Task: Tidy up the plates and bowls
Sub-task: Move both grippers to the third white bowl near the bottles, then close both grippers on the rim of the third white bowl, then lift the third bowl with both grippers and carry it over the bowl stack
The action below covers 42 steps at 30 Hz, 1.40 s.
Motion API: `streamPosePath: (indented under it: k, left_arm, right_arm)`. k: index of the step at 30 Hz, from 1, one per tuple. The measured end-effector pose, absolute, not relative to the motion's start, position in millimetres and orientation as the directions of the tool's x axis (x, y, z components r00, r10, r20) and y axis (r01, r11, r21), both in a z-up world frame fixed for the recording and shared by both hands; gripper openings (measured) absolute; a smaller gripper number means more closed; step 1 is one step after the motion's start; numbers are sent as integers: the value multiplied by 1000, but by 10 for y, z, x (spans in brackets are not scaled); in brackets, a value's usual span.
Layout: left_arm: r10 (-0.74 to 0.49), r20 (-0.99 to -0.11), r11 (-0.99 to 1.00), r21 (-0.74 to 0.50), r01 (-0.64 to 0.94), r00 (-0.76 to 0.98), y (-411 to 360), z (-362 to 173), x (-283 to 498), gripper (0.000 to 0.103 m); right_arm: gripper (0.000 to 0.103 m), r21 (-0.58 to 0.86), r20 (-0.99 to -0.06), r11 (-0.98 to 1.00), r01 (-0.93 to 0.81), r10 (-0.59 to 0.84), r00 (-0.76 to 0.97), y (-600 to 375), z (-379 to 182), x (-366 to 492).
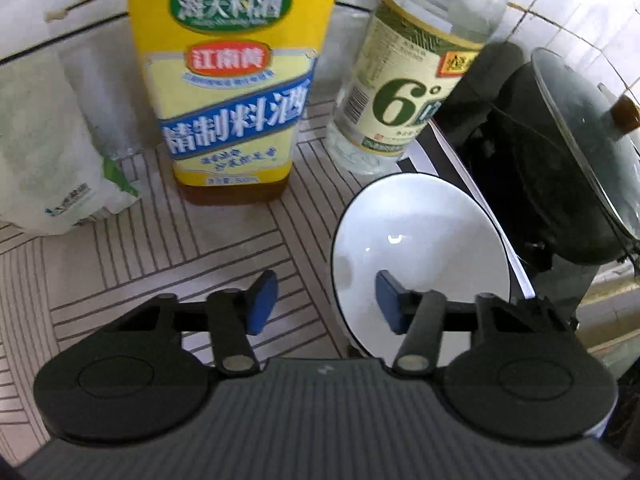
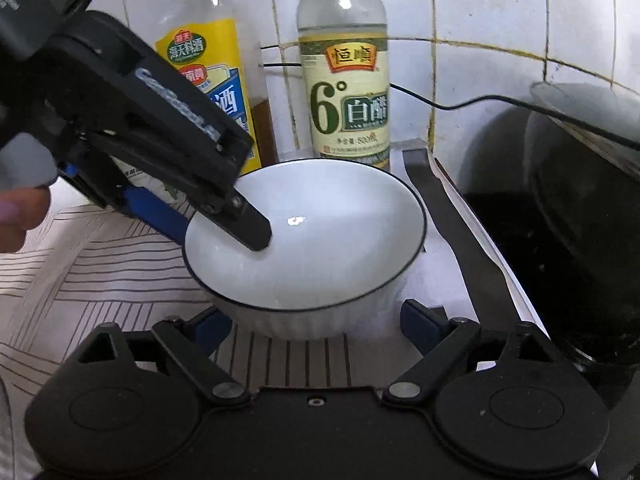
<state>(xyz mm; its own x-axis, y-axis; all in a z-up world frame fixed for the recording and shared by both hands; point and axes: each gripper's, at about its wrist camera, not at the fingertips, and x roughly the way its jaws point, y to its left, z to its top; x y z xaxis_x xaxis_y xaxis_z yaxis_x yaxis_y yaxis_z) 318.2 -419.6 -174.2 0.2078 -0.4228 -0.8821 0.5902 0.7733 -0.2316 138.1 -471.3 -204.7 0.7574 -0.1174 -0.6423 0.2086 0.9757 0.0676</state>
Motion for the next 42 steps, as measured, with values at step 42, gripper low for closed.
streamPosePath:
  k: [42]
  left_arm:
    - [-337, -876, 800, -74, 595, 345, -3475, -650, 1921, 18]
  right_arm:
    - [94, -4, -566, 997, -76, 61, 822, -4128, -1027, 665]
